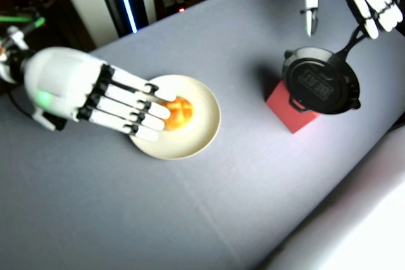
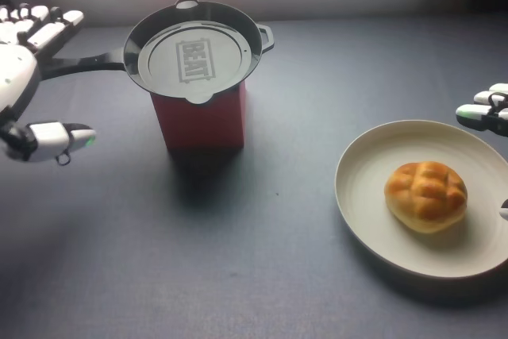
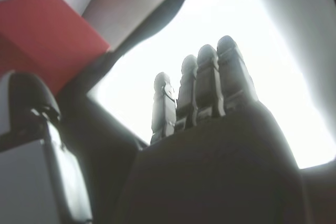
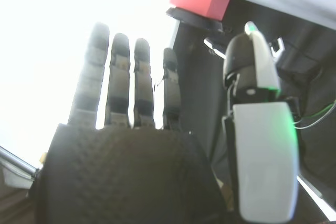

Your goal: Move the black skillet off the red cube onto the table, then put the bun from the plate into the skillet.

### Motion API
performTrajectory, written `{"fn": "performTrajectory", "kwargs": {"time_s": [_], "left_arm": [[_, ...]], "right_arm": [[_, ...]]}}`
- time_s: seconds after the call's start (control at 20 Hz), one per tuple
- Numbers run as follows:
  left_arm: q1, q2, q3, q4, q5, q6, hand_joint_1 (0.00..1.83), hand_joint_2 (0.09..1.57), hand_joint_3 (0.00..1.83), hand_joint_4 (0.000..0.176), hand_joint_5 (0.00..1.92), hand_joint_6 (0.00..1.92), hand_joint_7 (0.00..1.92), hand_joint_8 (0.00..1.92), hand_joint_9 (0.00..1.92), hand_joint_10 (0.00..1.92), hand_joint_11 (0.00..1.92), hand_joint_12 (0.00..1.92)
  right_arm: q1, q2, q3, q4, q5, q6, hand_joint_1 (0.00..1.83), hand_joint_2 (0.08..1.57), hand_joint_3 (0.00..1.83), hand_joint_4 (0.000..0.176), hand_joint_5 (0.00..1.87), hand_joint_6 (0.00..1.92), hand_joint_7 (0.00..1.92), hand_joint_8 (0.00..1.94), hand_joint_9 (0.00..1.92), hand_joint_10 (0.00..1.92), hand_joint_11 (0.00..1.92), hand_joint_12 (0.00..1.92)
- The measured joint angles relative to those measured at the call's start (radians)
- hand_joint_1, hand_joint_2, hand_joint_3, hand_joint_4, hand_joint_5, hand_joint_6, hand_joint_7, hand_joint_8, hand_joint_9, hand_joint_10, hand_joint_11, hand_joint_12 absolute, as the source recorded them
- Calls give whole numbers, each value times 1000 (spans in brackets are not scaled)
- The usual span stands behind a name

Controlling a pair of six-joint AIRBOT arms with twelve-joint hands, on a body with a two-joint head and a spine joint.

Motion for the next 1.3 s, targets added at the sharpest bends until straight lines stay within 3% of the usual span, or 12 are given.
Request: {"fn": "performTrajectory", "kwargs": {"time_s": [0.15, 0.2, 0.25, 0.3, 0.35, 0.4, 0.45, 0.5, 0.7, 0.75, 0.8, 1.3], "left_arm": [[-72, -50, 94, -12, 134, 5, 889, 963, 0, 149, 201, 3, 185, 3, 191, 9, 1, 436], [-100, -80, 142, -21, 188, 7, 905, 988, 2, 124, 283, 6, 299, 8, 296, 14, 0, 599], [-113, -96, 166, -25, 217, 7, 919, 1007, 3, 94, 372, 11, 414, 13, 410, 16, 0, 781], [-122, -109, 188, -35, 252, 8, 931, 1050, 3, 18, 588, 30, 605, 21, 567, 28, 104, 862], [-132, -128, 214, -53, 293, 0, 969, 1185, 0, 109, 788, 962, 888, 138, 822, 147, 278, 1061], [-134, -129, 216, -54, 301, -9, 969, 1212, 0, 99, 782, 1250, 822, 1031, 797, 1149, 526, 1622], [-138, -129, 217, -47, 311, -23, 967, 1148, 0, 120, 667, 1787, 864, 1743, 980, 1767, 944, 1861], [-142, -129, 217, -46, 311, -23, 903, 1191, 1, 165, 836, 1894, 1028, 1885, 1221, 1890, 1265, 1909], [-127, -120, 185, 21, 220, -138, 1116, 1338, 4, 176, 1104, 1921, 1405, 1921, 1642, 1921, 1671, 1921], [-113, -110, 166, 33, 194, -168, 1156, 1340, 2, 168, 1159, 1921, 1445, 1921, 1669, 1921, 1686, 1921], [-103, -101, 150, 45, 168, -189, 1216, 1344, 1, 0, 1247, 1921, 1504, 1921, 1701, 1921, 1717, 1921], [27, 43, -104, 263, -193, -255, 1398, 1270, 0, 0, 1297, 1921, 1497, 1921, 1694, 1921, 1719, 1921]], "right_arm": [[0, -8, 6, -2, -8, 2, 923, 1133, 6, 47, 403, 9, 389, 10, 378, 13, 430, 53], [0, -15, 10, -4, -9, 6, 938, 1135, 5, 51, 413, 9, 400, 10, 386, 12, 429, 49], [0, -20, 12, -6, -10, 15, 919, 1139, 5, 50, 417, 8, 406, 9, 394, 11, 433, 48], [0, -26, 18, -13, -11, 25, 904, 1141, 5, 61, 420, 7, 404, 6, 398, 10, 441, 48], [0, -30, 23, -19, -21, 27, 884, 1139, 3, 56, 426, 7, 409, 7, 410, 12, 461, 54], [0, -30, 23, -21, -25, 29, 882, 1140, 3, 45, 431, 8, 415, 8, 415, 13, 468, 55], [0, -30, 23, -20, -26, 30, 892, 1144, 4, 40, 428, 6, 422, 9, 415, 11, 453, 47], [0, -30, 23, -22, -26, 30, 884, 1151, 5, 31, 430, 5, 425, 8, 419, 10, 462, 48], [0, -33, 23, -26, -34, 32, 872, 1176, 9, 6, 427, 1, 427, 4, 425, 7, 451, 36], [0, -34, 23, -29, -35, 33, 864, 1183, 9, 5, 422, 0, 423, 2, 422, 4, 459, 37], [0, -34, 23, -28, -39, 34, 860, 1191, 12, 4, 421, 0, 425, 2, 424, 5, 467, 39], [0, -40, 23, -26, -41, 41, 761, 1226, 7, 0, 443, 3, 449, 6, 445, 6, 507, 39]]}}
